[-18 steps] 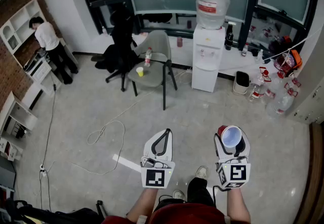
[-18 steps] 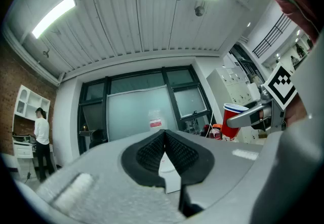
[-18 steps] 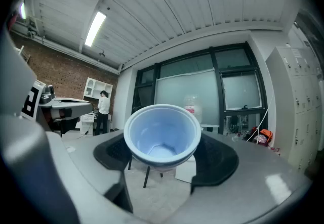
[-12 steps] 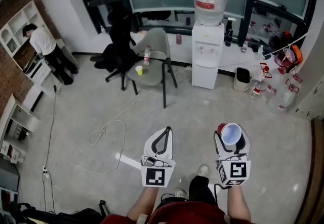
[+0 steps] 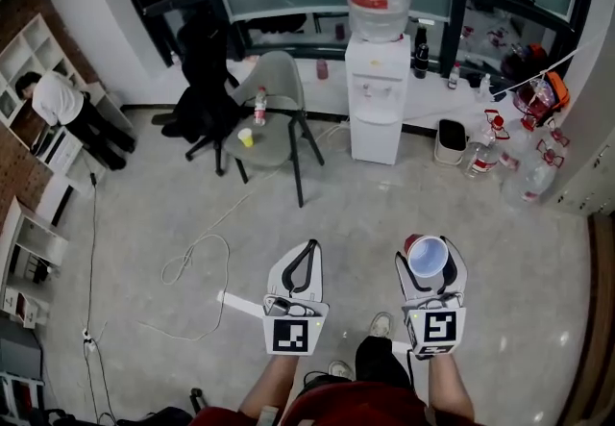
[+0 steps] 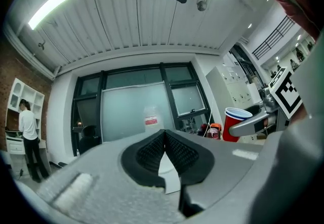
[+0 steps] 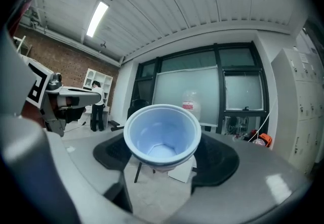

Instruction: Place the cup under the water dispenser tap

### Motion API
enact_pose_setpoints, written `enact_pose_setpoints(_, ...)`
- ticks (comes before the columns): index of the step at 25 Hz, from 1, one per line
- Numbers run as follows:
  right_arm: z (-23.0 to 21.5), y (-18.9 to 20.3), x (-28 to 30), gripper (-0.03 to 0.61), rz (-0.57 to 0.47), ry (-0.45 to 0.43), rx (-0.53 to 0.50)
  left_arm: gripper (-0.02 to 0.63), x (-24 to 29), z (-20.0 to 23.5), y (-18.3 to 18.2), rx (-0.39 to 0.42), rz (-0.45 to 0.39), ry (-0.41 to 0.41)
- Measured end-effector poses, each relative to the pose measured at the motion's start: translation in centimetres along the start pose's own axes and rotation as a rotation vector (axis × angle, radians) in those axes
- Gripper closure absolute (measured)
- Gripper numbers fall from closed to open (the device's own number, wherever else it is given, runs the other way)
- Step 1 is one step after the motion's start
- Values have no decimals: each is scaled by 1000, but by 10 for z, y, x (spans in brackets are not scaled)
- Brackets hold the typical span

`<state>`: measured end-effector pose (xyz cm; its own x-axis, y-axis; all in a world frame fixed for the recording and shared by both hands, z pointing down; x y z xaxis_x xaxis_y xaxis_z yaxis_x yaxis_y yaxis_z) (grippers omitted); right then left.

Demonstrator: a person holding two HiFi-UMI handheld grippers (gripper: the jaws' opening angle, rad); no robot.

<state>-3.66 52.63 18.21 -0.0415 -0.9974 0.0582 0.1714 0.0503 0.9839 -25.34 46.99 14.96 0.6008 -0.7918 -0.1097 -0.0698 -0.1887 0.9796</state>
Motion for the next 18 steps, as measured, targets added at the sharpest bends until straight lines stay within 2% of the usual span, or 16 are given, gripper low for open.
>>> enact_pose_setpoints(11,-89,34,68,227,64,41,75,612,115,-24,28,-27,72,38)
enact_pose_setpoints(18,-163,53,114,227,71,42,103,612,197,-55,37,-49,64,56)
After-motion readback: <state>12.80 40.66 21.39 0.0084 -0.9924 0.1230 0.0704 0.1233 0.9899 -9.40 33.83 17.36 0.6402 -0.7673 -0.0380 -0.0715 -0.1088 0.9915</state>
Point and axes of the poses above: the fingertips, and each gripper's own axes: x forward along the fingers, z to its left, y out of its underside, the point moved 5 cm from there along -x, backward along the fingers, and after that the axes turned 2 degrees about y, right-handed, at the moved point
